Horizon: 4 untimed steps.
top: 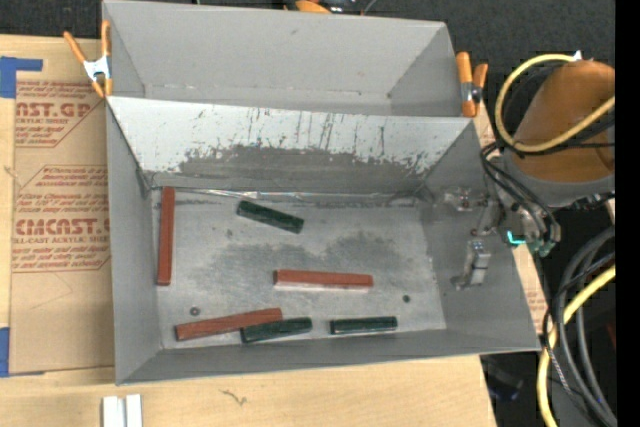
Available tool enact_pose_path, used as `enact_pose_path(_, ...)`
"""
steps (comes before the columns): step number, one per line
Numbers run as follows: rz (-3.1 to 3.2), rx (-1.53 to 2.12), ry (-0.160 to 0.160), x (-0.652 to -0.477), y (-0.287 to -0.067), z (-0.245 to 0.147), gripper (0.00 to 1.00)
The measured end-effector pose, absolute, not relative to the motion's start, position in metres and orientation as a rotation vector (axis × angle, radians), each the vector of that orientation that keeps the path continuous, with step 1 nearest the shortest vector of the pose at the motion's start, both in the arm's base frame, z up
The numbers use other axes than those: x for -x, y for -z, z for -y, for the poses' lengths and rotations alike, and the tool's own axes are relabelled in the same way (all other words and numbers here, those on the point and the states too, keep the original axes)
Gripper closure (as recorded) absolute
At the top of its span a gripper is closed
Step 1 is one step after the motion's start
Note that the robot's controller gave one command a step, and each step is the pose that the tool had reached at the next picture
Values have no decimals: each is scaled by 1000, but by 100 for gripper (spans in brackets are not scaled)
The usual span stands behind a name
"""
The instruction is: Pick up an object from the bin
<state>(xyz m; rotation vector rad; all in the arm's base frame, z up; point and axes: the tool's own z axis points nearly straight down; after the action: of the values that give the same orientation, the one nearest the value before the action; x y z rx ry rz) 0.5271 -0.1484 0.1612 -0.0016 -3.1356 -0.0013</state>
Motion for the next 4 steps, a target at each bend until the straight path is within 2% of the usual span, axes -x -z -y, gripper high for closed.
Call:
enact_pose_path(1, 3135, -61, 7, -516, -65, 46, 0)
enact_pose_path(2, 3143, 33, 7, -499, -101, -30, 0)
enact_pose_path(3, 3114, 402, 2, -492, -99, -43, 0)
enact_pose_path(4, 3041, 768, -1, -479, -69, -50, 0)
